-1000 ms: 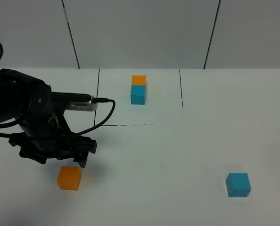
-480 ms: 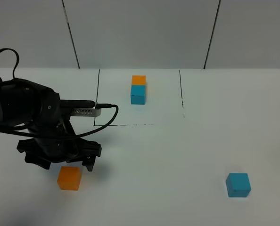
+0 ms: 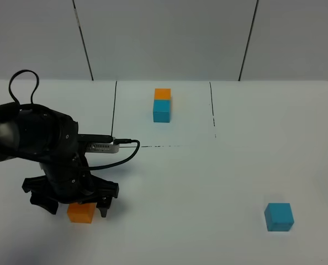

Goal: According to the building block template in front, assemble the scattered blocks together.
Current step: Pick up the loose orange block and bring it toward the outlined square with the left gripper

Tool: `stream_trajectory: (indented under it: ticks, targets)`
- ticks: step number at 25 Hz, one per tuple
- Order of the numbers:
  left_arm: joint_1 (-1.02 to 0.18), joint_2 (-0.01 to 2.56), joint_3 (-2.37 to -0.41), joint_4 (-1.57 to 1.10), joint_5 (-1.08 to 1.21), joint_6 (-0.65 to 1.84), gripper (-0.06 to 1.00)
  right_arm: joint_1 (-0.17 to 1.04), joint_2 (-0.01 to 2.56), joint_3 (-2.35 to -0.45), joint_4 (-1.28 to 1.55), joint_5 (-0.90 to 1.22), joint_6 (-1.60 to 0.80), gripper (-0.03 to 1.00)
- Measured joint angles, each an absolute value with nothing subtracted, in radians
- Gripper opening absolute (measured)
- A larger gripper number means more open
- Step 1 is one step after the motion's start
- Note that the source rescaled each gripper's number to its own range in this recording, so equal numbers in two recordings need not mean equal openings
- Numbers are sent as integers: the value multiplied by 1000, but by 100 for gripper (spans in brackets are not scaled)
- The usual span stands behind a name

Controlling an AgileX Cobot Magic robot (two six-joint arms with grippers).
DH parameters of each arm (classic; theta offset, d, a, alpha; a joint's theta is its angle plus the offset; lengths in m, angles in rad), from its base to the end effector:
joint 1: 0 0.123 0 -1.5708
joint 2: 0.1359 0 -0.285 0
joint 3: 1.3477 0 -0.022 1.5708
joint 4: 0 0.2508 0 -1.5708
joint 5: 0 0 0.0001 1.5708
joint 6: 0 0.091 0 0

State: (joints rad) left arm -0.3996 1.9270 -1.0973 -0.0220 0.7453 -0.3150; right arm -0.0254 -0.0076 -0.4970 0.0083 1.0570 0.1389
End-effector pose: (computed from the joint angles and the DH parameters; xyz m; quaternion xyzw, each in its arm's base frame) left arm 0.3143 -0.1342 0.1301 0.0345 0.9985 -0.0218 0.0361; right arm -0.0055 0.0008 0.2767 0.0697 0.8482 0.0339 0.5240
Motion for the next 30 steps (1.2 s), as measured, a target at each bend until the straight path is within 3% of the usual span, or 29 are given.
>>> stream_trajectory:
  ticks: [14, 18, 25, 30]
  targets:
    - [-415, 1997, -1097, -26, 691, -316, 84, -25, -8, -497, 8, 1057, 139, 72]
    - [-417, 1998, -1097, -26, 687, -316, 77, -25, -8, -497, 8, 1057, 139, 72]
    - [-418, 1998, -1097, -26, 682, -318, 42, -25, -8, -497, 8, 1057, 139, 72]
    - [-418, 1998, -1097, -25, 699, -318, 2, -25, -8, -497, 8, 1057, 139, 72]
